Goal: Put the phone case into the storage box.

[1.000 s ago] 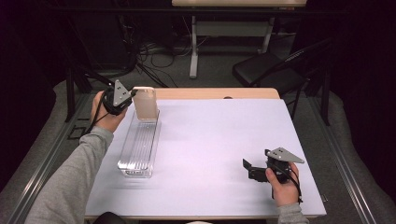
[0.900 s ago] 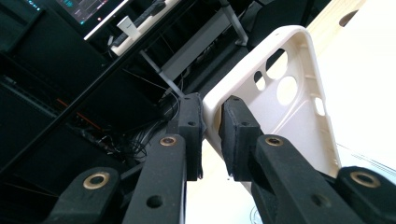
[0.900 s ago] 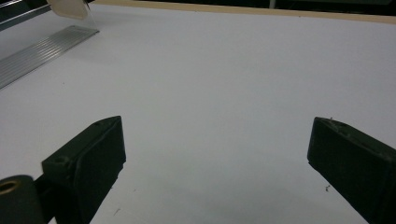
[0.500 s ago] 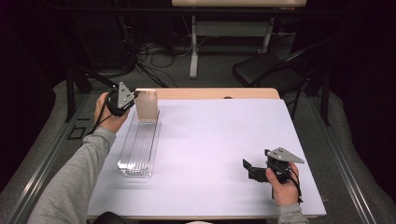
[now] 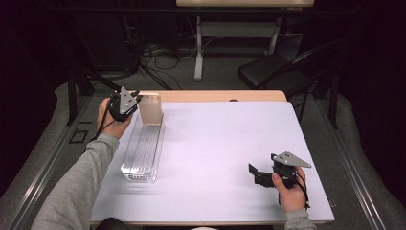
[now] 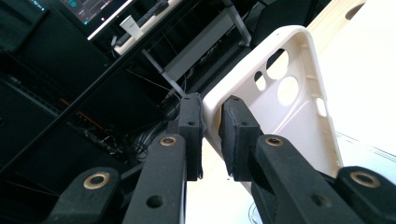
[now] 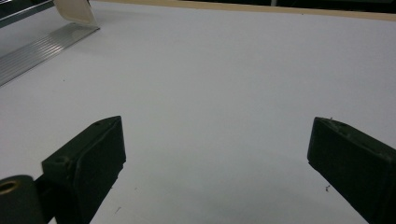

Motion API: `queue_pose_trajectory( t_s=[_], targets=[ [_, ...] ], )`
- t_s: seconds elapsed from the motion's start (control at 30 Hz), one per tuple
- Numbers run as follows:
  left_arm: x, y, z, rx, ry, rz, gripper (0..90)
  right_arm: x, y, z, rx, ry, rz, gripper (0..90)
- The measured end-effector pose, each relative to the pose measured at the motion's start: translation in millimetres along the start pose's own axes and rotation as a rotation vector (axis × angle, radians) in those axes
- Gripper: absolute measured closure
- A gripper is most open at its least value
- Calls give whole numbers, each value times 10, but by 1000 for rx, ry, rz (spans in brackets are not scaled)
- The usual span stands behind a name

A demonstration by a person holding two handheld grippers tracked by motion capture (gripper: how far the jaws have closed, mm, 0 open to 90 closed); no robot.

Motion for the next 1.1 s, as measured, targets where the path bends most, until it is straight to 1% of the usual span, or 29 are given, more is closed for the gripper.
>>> queue_pose_trajectory(
  t_s=[0.07, 0.17, 0.37, 0.5, 0.7, 0.77, 0.87, 1.0, 1.1],
  targets=[
    [32, -9, -13, -4, -3, 1, 793, 1, 1, 0, 0, 1, 1, 37],
    [71, -19, -23, -7, 13, -8, 793, 2, 1, 0, -1, 2, 1, 37],
    [87, -33, -31, -15, 10, -18, 793, 10, -12, 6, -2, 0, 5, 37],
    [104, -40, -15, -15, 19, -12, 792, 10, -14, 11, -3, -1, 5, 37],
    [138, -51, 23, -15, 22, 9, 791, 13, -15, 13, -4, 1, 7, 37],
    [150, -59, 32, -14, 32, 8, 790, 14, -18, 14, -4, 2, 7, 37],
    [149, -62, 36, -12, 28, 8, 788, 17, -21, 11, -3, 2, 7, 37],
    [146, -69, 32, -12, 38, 7, 783, 20, -27, 13, -3, 2, 7, 37],
    [146, -69, 37, -11, 33, 9, 777, 19, -25, 14, -4, 1, 6, 37]
  ],
)
Point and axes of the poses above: each handheld gripper's, and its own axes: y roughly backward along the jaws, x roughly out of its underside, z roughly to its left, the point moved 3 cm from there along -y, roughly forward along the jaws, and after that the axes turned 9 degrees about -x, right-handed, at the moved point
